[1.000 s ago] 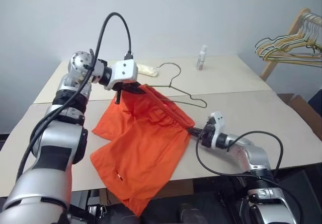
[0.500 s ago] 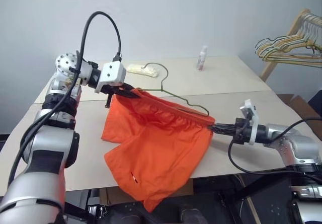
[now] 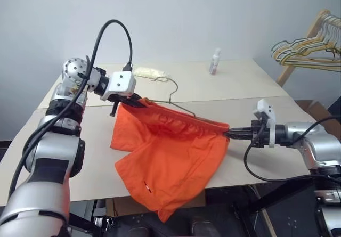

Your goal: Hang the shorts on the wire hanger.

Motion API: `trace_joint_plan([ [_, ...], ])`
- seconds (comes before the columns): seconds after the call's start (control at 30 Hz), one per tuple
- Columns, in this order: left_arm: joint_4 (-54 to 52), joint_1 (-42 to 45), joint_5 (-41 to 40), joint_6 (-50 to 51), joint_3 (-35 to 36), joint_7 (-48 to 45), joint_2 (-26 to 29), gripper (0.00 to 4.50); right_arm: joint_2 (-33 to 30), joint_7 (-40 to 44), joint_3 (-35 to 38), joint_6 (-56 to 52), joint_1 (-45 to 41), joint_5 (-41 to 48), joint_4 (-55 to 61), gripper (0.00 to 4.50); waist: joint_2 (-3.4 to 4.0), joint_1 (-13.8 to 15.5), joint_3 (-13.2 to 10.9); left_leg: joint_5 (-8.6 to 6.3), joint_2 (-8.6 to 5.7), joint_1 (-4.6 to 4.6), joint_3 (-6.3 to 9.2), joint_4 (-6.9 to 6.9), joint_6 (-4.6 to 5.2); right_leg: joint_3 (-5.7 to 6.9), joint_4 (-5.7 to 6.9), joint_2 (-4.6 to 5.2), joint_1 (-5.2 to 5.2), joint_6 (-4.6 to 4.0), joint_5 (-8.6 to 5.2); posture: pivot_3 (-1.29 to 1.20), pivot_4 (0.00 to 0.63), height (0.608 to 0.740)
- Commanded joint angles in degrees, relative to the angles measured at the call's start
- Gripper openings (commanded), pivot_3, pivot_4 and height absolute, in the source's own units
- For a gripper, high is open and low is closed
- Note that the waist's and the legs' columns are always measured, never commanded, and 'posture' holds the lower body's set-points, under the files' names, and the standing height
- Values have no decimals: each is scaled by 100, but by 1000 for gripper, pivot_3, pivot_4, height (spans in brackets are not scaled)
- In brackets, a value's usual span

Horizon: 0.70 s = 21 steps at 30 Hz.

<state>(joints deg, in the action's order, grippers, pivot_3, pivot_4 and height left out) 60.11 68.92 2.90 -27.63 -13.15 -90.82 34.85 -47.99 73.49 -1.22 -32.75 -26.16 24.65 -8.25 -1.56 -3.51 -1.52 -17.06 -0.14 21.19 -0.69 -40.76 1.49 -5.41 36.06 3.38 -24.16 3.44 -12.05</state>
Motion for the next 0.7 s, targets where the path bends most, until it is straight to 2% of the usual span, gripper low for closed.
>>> trace_joint_plan([
  [0.03,4,235,314,-86,-46,401,145,0,-330,64,-46,440,-163,-389,203,10,0,9,0,0,0,0,0,0,0,0,0,0,0,0,0,-28,0,740],
  [0.3,-12,599,994,-223,-357,1231,59,0,-483,-181,-490,778,-787,-1160,521,10,0,37,0,-1,1,1,-2,-3,2,0,1,0,-3,0,0,-30,0,740],
  [0.7,-209,532,1024,-472,-403,1248,-172,0,-136,-749,-614,1243,-1246,-1583,835,10,0,89,0,-3,0,4,-7,-4,4,-2,-1,0,-7,1,0,-46,0,740],
])
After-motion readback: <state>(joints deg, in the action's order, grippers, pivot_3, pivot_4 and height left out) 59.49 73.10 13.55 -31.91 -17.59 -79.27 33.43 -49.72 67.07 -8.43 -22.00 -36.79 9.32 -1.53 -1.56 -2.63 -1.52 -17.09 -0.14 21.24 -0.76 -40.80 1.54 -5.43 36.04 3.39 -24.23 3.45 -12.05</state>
